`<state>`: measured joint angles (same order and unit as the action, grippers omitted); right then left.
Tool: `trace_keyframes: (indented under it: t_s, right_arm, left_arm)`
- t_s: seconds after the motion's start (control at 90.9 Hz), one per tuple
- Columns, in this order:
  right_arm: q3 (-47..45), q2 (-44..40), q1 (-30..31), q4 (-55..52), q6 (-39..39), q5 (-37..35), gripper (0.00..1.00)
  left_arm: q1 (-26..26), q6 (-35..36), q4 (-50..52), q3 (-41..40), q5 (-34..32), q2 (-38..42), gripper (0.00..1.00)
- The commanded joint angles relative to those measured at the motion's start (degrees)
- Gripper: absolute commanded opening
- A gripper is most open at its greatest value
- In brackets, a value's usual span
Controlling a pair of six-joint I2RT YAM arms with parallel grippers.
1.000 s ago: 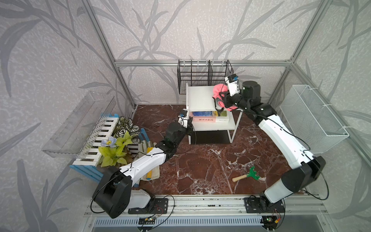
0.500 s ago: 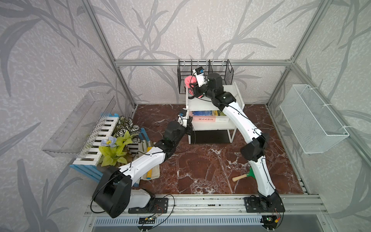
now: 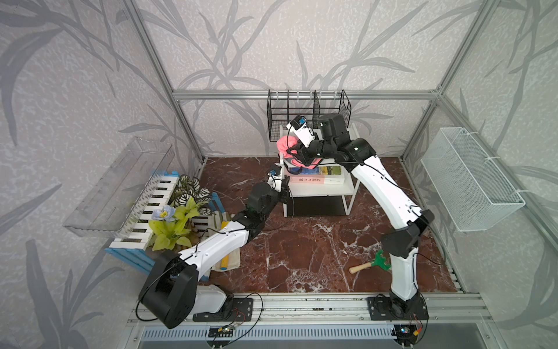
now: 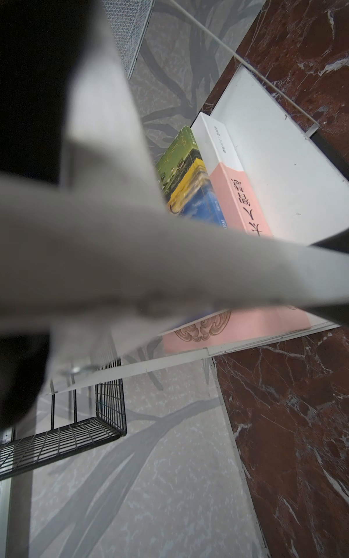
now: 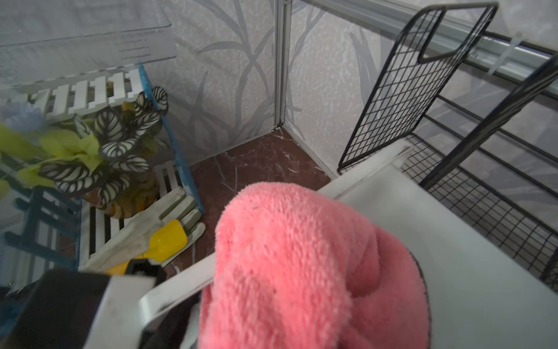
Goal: Wipe the bookshelf clean with a cloth
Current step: Hold the shelf at the center of the board.
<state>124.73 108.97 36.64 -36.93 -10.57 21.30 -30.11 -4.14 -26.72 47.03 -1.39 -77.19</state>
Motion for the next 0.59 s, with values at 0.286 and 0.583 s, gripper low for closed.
trace_keyframes:
  t_s: [0.286,0.583]
  right_arm:
    - [-30.5,-21.9,-4.1,28.1,10.4,-5.8,0.00]
    - [-37.1,-28.4,-8.0,37.9,16.8,6.1,0.00]
  left_arm:
    - [2.1,0.7,7.2,0.2,-4.5,2.0,0.62]
    - [2.2,4.1,5.9,-12.8,-1.7,22.1,1.00]
